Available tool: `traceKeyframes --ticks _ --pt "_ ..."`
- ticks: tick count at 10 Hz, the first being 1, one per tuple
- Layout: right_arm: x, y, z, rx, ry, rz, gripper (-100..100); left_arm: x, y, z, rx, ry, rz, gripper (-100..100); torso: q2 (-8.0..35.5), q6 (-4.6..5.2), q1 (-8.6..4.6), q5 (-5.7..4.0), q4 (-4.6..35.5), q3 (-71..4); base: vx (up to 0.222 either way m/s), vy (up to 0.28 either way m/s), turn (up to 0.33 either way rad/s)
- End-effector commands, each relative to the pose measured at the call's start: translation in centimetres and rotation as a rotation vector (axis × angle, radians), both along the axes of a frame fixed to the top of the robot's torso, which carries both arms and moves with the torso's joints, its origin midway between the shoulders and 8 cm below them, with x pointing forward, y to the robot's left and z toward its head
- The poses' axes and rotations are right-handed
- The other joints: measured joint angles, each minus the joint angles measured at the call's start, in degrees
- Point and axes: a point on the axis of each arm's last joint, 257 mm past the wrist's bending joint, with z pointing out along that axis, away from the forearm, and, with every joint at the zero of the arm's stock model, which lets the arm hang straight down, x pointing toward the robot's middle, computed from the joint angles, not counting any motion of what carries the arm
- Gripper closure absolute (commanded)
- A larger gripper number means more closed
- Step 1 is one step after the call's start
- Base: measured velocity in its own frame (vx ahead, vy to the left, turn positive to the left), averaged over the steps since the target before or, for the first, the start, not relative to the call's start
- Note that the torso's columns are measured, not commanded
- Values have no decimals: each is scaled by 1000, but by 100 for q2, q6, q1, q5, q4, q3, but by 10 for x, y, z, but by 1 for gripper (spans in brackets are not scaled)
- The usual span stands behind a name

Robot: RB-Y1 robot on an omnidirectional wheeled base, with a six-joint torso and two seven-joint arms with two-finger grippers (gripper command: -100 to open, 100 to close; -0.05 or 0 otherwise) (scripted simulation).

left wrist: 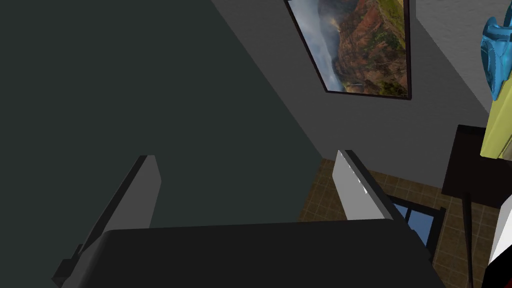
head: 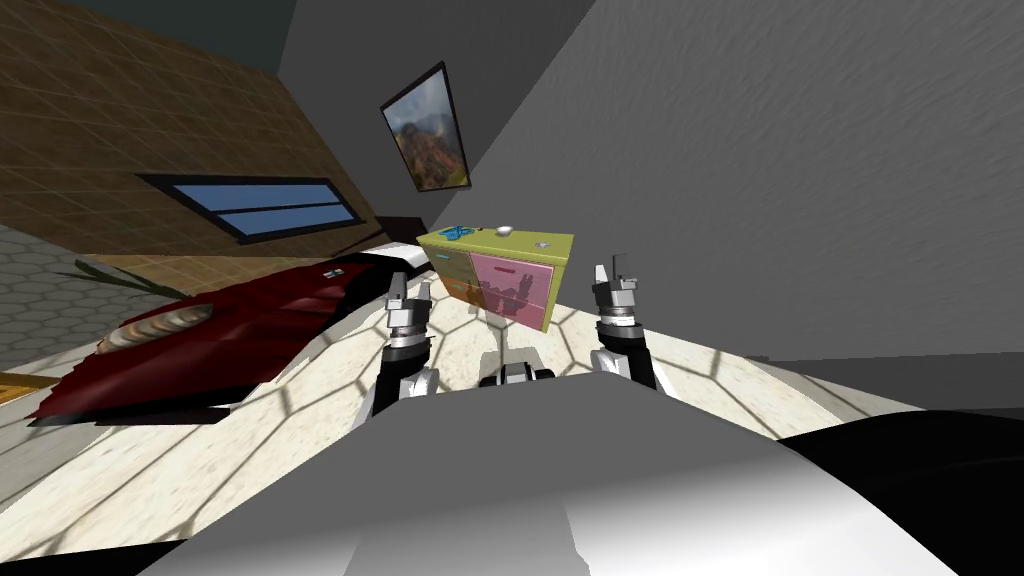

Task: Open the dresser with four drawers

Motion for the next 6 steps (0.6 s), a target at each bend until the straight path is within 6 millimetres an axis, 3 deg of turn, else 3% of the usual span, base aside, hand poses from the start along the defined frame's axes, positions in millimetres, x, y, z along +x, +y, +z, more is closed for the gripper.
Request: traceKeyframes --ticks 1,6 --pt "0 0 0 0 0 0 0 16 -4 -23 18 53 -6 -100 -7 0 -1 0 -2 -4 97 -27 -67" --pt "0 0 0 0 0 0 0 47 -17 -72 38 158 -16 -100 -13 0 0 0 -4 -9 108 -20 -83"
